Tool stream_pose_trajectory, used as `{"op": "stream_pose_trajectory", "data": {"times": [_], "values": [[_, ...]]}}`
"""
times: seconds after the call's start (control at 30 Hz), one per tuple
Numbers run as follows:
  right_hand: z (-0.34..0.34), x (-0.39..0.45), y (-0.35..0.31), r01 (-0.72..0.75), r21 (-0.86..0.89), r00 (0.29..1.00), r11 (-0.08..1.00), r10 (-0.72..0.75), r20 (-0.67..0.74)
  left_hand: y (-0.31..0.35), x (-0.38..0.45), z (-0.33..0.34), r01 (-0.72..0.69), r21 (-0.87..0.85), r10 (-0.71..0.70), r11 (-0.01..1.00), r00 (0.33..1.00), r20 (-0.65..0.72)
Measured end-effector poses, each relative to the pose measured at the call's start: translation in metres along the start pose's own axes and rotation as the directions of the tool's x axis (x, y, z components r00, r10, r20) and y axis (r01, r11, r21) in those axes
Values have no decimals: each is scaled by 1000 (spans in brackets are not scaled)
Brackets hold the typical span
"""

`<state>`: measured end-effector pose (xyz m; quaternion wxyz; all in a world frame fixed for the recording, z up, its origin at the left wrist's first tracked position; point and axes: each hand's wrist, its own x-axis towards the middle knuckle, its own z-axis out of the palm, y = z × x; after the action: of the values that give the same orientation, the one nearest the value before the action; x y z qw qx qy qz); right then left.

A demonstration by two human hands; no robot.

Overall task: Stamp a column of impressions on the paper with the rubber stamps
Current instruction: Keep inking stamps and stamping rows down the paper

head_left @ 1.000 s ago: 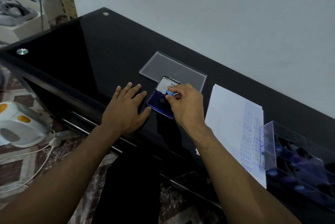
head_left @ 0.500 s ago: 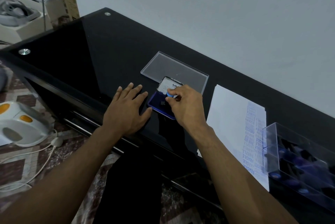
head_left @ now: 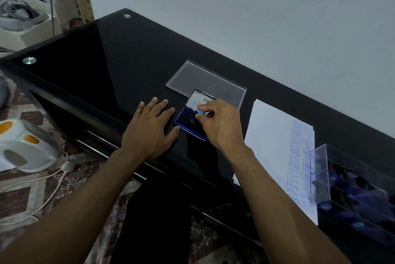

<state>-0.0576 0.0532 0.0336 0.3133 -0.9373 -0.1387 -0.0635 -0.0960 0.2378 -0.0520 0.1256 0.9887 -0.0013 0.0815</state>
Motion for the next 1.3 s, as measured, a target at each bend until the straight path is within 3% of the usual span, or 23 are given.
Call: {"op": "stream_pose_trajectory", "data": {"times": [0.8,0.97,1.3], "values": [[0,-3,1,-15,54,1000,998,16,-8,1,0,-3,4,-29,-4,1000,1000,7],[-4,-10,8,-52,147,992,988,68,-106,4,1,-7,4,-117,-6,993,1000,-12],[-71,-52,52,-140,227,959,964,189,-210,86,3,-14,-149,-214,147,965,989,-25]]}}
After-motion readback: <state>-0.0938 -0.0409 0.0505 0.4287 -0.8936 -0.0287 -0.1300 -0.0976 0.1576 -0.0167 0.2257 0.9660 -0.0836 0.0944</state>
